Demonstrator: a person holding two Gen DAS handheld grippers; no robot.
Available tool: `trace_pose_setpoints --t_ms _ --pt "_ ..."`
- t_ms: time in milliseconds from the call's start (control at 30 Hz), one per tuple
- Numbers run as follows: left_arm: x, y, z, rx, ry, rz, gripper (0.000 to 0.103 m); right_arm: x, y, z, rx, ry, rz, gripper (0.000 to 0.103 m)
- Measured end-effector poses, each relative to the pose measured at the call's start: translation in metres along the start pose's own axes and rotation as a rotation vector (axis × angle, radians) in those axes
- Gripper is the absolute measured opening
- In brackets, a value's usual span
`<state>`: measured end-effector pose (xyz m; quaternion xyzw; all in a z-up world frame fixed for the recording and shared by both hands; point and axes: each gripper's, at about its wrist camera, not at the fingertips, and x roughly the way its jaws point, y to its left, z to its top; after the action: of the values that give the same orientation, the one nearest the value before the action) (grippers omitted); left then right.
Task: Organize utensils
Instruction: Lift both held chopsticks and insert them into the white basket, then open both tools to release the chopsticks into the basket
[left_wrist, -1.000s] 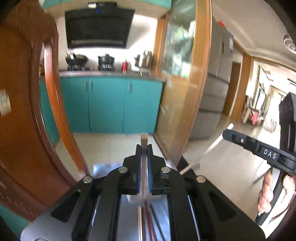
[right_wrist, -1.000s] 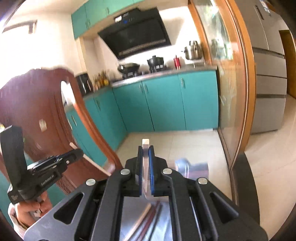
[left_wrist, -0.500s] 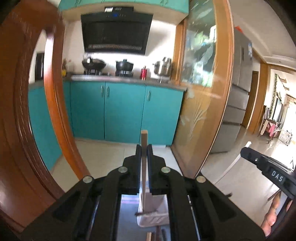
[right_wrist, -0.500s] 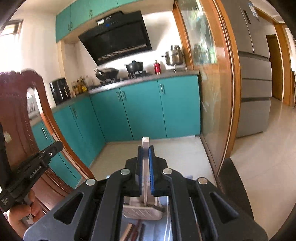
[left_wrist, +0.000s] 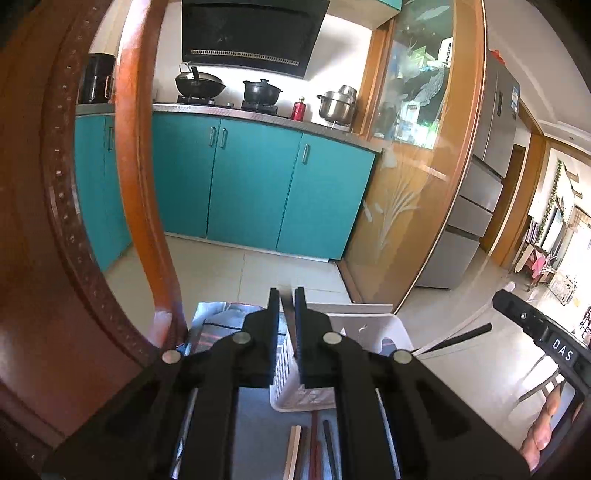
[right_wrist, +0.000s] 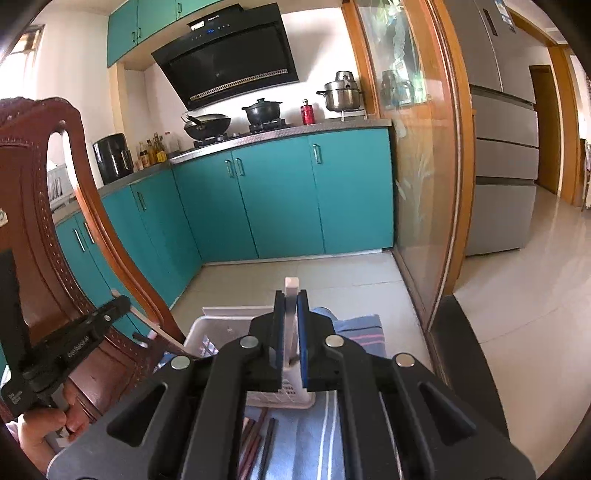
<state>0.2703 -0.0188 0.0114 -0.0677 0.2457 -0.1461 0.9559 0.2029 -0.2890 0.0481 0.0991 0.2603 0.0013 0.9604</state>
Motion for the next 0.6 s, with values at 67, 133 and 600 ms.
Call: trace_pose_setpoints --t_ms 67,133,600 --pt "-0.007 0.001 -0.003 0.007 -0.007 -0.006 0.013 -0.005 -0.001 -0.004 -0.001 0.000 -0.010 0.011" --pt "-0.017 0.004 -0.007 0.002 -0.013 -0.016 0.023 -0.015 -0.002 -0.008 0.002 -0.013 -0.019 0.019" --pt "0.031 0.008 -0.138 0.141 0.409 -0.002 0.027 0.017 0.030 -0.111 -0.167 0.286 0.074 0.027"
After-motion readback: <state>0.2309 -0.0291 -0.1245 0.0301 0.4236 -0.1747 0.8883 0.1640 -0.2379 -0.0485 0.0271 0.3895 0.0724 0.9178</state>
